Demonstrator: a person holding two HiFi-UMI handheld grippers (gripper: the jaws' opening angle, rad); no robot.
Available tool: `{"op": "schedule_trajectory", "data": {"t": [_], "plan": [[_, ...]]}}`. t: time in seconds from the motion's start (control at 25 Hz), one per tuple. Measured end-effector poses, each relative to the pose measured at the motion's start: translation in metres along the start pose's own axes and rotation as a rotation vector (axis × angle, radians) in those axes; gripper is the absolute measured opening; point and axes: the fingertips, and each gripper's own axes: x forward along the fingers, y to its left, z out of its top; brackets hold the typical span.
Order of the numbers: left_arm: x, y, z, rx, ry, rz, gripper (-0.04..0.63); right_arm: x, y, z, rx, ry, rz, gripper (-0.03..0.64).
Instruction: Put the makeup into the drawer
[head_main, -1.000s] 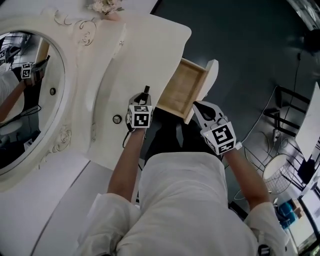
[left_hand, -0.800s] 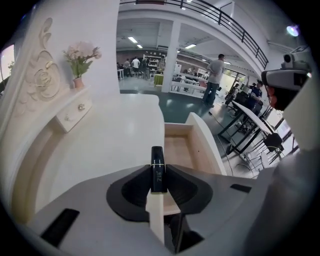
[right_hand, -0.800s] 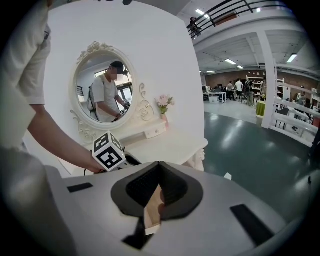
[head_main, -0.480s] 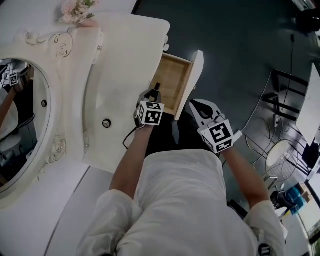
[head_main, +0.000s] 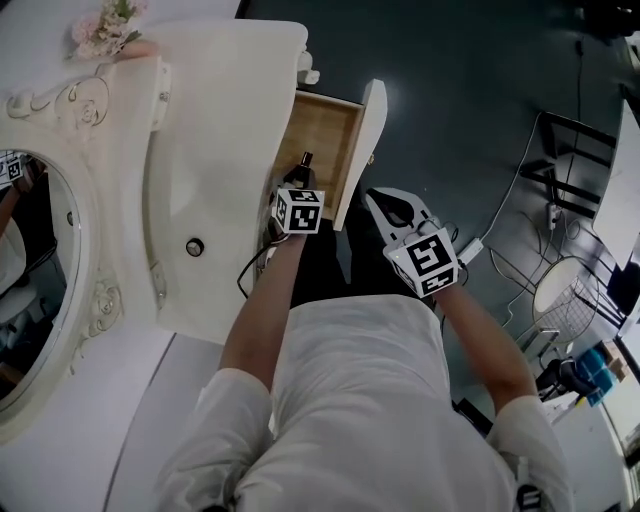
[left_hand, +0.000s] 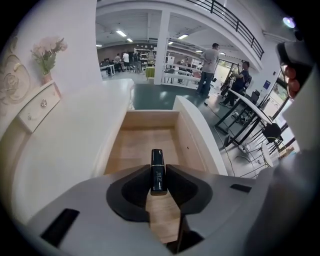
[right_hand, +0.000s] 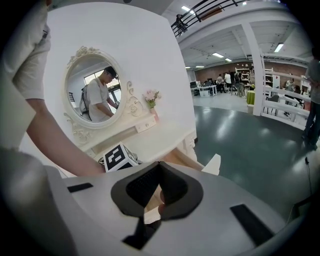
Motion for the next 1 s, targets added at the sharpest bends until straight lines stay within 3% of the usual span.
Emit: {"op": "schedule_trajectory", "data": {"t": [0.64, 1.0], "plan": [[0.055, -0.007, -0.019, -0.011, 0.073, -0.019, 0.103, 0.053, -0.022, -0.071, 0.072, 0.116, -0.009, 0.024], [0.070, -0.011, -0.032, -0.014, 0.137, -0.044, 0.109, 0.050, -0.017, -0.088, 0.079, 0.149, 0.008, 0.025]]}}
